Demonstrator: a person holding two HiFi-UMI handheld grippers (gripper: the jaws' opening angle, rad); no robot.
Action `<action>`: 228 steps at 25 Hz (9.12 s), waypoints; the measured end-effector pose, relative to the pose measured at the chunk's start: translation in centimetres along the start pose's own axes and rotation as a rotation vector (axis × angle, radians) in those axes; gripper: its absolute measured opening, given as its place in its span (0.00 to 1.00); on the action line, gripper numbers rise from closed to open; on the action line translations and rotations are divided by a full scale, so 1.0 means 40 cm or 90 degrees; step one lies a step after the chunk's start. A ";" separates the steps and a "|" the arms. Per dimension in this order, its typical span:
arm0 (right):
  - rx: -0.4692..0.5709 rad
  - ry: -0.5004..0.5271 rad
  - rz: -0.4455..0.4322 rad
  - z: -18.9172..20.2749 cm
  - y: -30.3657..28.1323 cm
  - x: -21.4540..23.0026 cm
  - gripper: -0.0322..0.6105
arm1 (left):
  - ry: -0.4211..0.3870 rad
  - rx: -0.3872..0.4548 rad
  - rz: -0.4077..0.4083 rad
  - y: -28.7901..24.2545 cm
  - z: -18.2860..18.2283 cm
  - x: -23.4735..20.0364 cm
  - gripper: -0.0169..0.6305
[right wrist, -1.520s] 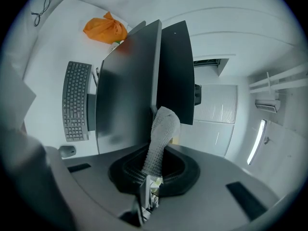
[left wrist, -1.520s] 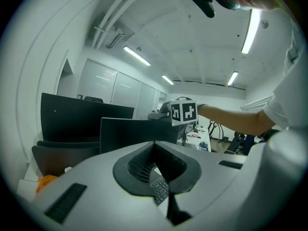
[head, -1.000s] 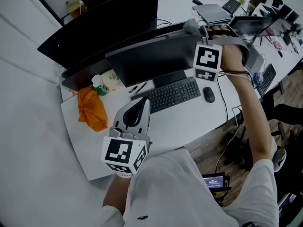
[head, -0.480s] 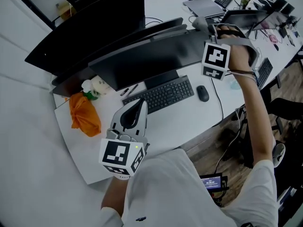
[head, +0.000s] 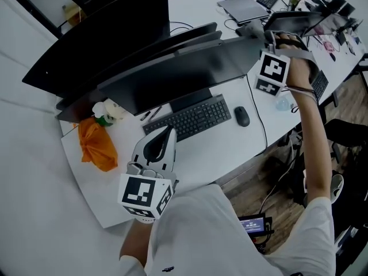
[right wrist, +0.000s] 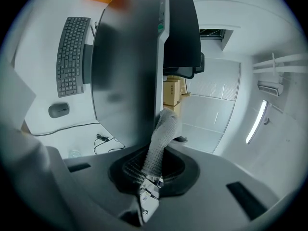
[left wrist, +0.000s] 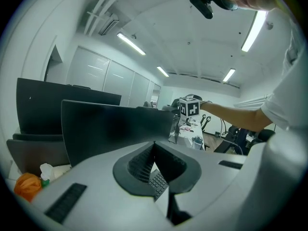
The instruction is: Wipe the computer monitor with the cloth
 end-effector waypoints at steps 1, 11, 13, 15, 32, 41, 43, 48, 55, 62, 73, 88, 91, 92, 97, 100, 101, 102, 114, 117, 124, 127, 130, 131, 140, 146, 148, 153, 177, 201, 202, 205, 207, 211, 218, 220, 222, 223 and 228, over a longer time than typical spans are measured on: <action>-0.001 -0.001 0.000 0.007 -0.003 0.000 0.09 | 0.001 -0.003 0.001 -0.002 0.003 0.000 0.06; -0.011 -0.130 -0.009 0.137 -0.069 0.004 0.09 | 0.003 -0.024 0.012 -0.019 0.022 -0.001 0.06; 0.013 -0.197 -0.025 0.152 -0.081 0.004 0.09 | 0.001 -0.028 0.015 -0.024 0.021 0.000 0.06; 0.049 -0.274 -0.050 0.164 -0.091 0.005 0.10 | 0.000 -0.032 0.018 -0.030 0.021 0.001 0.06; 0.224 -0.428 -0.183 0.179 -0.146 -0.091 0.09 | 0.004 -0.074 0.034 -0.068 0.053 0.023 0.06; 0.237 -0.408 -0.200 0.174 -0.161 -0.113 0.09 | 0.011 -0.088 0.040 -0.079 0.077 0.027 0.06; 0.224 -0.382 -0.210 0.169 -0.167 -0.135 0.09 | 0.013 -0.091 0.041 -0.080 0.080 0.027 0.06; 0.196 -0.327 -0.217 0.141 -0.194 -0.238 0.09 | 0.013 -0.095 0.042 -0.078 0.086 0.022 0.06; 0.183 -0.289 -0.270 0.101 -0.248 -0.379 0.09 | 0.014 -0.111 0.039 -0.073 0.103 0.011 0.06; 0.166 -0.264 -0.311 0.092 -0.311 -0.485 0.09 | 0.020 -0.139 0.036 -0.074 0.139 0.004 0.05; 0.191 -0.208 -0.370 0.060 -0.391 -0.655 0.10 | 0.017 -0.196 0.044 -0.099 0.204 0.015 0.06; 0.281 -0.587 -0.463 -0.036 -0.390 -0.739 0.09 | 0.022 -0.226 0.041 -0.099 0.243 0.036 0.06; 0.302 -0.685 -0.473 -0.054 -0.384 -0.738 0.09 | 0.022 -0.226 0.043 -0.092 0.247 0.045 0.05; 0.309 -0.715 -0.474 -0.062 -0.382 -0.739 0.09 | 0.021 -0.227 0.044 -0.089 0.249 0.047 0.06; 0.340 -0.794 -0.471 -0.113 -0.349 -0.739 0.09 | 0.018 -0.222 0.042 -0.066 0.251 0.050 0.06; 0.354 -0.801 -0.471 -0.148 -0.323 -0.743 0.09 | 0.019 -0.221 0.033 -0.042 0.255 0.043 0.06; 0.361 -0.799 -0.472 -0.163 -0.313 -0.743 0.09 | 0.020 -0.220 0.029 -0.033 0.256 0.041 0.06; 0.367 -0.798 -0.473 -0.178 -0.303 -0.743 0.09 | 0.020 -0.219 0.026 -0.024 0.257 0.038 0.05; 0.425 -0.795 -0.479 -0.358 -0.173 -0.744 0.09 | 0.054 -0.203 -0.018 0.093 0.289 0.012 0.06; 0.436 -0.790 -0.484 -0.399 -0.144 -0.744 0.09 | 0.062 -0.198 -0.029 0.118 0.294 0.004 0.06; 0.461 -0.769 -0.497 -0.505 -0.077 -0.741 0.09 | 0.084 -0.182 -0.061 0.182 0.307 -0.020 0.06; 0.476 -0.782 -0.507 -0.552 -0.045 -0.742 0.09 | 0.094 -0.177 -0.073 0.210 0.314 -0.028 0.06; 0.484 -0.795 -0.519 -0.595 -0.018 -0.744 0.09 | 0.104 -0.174 -0.086 0.237 0.323 -0.035 0.05; 0.487 -0.800 -0.523 -0.611 -0.008 -0.744 0.09 | 0.108 -0.173 -0.091 0.246 0.327 -0.038 0.06; 0.518 -0.819 -0.557 -0.745 0.071 -0.747 0.09 | 0.134 -0.163 -0.129 0.318 0.357 -0.049 0.06; 0.531 -0.822 -0.581 -0.833 0.125 -0.750 0.09 | 0.143 -0.156 -0.160 0.379 0.368 -0.055 0.05; 0.534 -0.823 -0.587 -0.862 0.144 -0.752 0.09 | 0.147 -0.154 -0.169 0.399 0.373 -0.057 0.06; 0.541 -0.856 -0.607 -0.946 0.195 -0.753 0.09 | 0.152 -0.148 -0.186 0.439 0.383 -0.060 0.06; 0.531 -1.131 -0.621 -1.093 0.309 -0.620 0.09 | 0.184 -0.113 -0.285 0.578 0.393 -0.057 0.06; 0.559 -1.577 -0.754 -0.995 0.424 -0.371 0.09 | 0.151 -0.064 -0.270 0.601 0.329 -0.029 0.06; 0.569 -1.585 -0.758 -0.991 0.432 -0.352 0.09 | 0.149 -0.060 -0.269 0.601 0.325 -0.030 0.05; 0.596 -1.614 -0.775 -0.977 0.456 -0.296 0.09 | 0.142 -0.049 -0.265 0.601 0.310 -0.033 0.05; 0.608 -1.639 -0.793 -0.971 0.471 -0.262 0.09 | 0.139 -0.042 -0.263 0.603 0.302 -0.035 0.05; 0.631 -1.675 -0.817 -0.957 0.499 -0.203 0.09 | 0.131 -0.029 -0.261 0.604 0.286 -0.034 0.06; 0.714 -1.682 -0.818 -0.915 0.546 -0.110 0.09 | 0.116 -0.006 -0.255 0.604 0.256 -0.042 0.05; 0.716 -1.713 -0.825 -0.895 0.544 -0.093 0.09 | 0.113 -0.001 -0.252 0.601 0.247 -0.041 0.06; 0.706 -1.759 -0.835 -0.871 0.530 -0.084 0.09 | 0.111 0.002 -0.249 0.598 0.241 -0.040 0.06; 0.699 -1.786 -0.840 -0.857 0.517 -0.084 0.09 | 0.110 0.003 -0.246 0.596 0.240 -0.039 0.05; 0.673 -1.906 -0.847 -0.781 0.477 -0.086 0.09 | 0.103 0.004 -0.230 0.582 0.231 -0.033 0.06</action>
Point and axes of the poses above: the fingertips, and each gripper's own axes: y backward along the fingers, x to its right, z out of its underside, the point moved 5 cm from there along y, backward along the fingers, and after that the axes turned 8 degrees about -y, right-handed, at the moved point
